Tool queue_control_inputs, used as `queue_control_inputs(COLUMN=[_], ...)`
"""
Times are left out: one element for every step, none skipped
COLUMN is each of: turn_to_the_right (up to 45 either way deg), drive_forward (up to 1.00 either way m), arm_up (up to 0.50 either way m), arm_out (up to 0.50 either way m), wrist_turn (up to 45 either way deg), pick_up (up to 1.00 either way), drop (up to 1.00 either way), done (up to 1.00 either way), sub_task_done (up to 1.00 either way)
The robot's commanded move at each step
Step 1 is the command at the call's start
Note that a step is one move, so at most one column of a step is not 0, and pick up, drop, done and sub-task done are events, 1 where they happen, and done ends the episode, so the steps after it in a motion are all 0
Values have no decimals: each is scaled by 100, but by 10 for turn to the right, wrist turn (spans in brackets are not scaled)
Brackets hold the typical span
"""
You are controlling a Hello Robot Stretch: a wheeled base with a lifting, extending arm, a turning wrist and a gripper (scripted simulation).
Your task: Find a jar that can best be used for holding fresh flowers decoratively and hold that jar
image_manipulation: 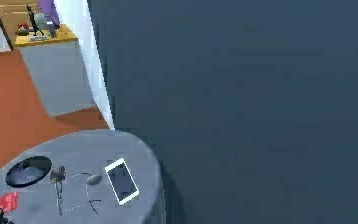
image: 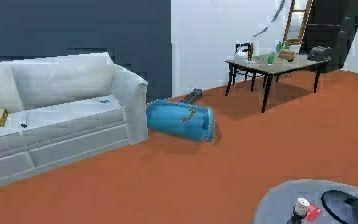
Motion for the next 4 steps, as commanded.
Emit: queue_control_inputs(turn_to_the_right=[-360, 0, 0, 0], drive_forward=[0, 0, 0, 0], arm_up=[0, 50, 38, 0], arm_out=[0, 0, 0, 42], wrist_turn=[0, 0, 0, 0], pick_up=[0, 0, 0, 0], drop=[0, 0, 0, 0], done=[0, 0, 0, 0], sub_task_done=[0, 0, 0, 0])
